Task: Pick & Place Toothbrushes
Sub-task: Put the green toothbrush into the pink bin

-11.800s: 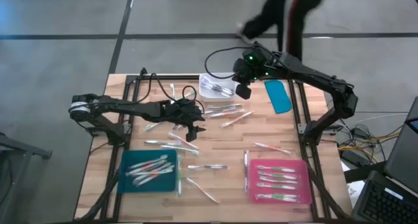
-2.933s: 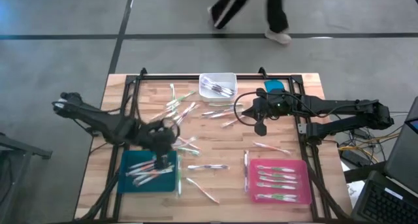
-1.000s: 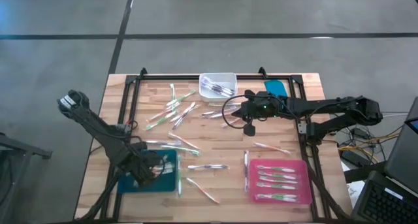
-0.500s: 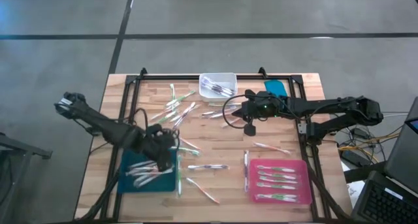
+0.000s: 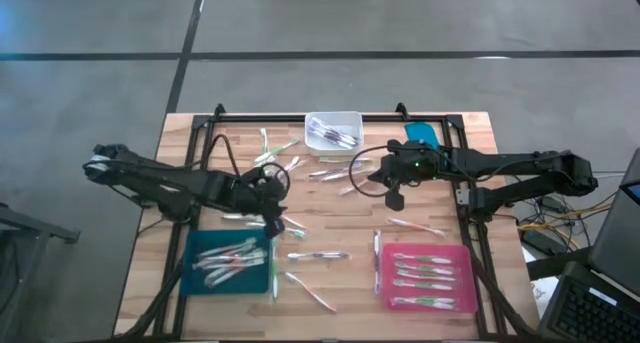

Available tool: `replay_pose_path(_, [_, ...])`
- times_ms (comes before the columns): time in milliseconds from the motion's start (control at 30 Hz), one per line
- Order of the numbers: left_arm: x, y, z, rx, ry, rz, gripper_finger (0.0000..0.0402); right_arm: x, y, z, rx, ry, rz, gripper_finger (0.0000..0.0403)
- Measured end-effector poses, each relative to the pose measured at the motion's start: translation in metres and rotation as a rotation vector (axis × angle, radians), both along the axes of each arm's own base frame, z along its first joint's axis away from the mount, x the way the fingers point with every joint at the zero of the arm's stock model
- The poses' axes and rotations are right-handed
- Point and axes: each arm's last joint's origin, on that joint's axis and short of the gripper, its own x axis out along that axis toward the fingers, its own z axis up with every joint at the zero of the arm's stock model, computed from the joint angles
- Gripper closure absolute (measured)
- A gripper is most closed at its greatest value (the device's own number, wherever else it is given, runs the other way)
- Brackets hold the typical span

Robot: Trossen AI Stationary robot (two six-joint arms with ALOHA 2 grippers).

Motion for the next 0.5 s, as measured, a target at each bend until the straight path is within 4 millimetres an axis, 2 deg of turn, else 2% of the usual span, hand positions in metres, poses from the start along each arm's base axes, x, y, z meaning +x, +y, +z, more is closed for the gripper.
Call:
replay_pose_path(233, [0.012,0.003,-0.005,0.038,-0.008,-0.052,0.0268,0.003,0.013,0.003,-0.017,-0.029,0.069,0.0394])
replay_pose_path(500, [0.027,0.0,-0.025,0.088,0.082,-0.111,0.0268,0.002,0.038,0.009,-0.003,-0.046,0.169,0.0394])
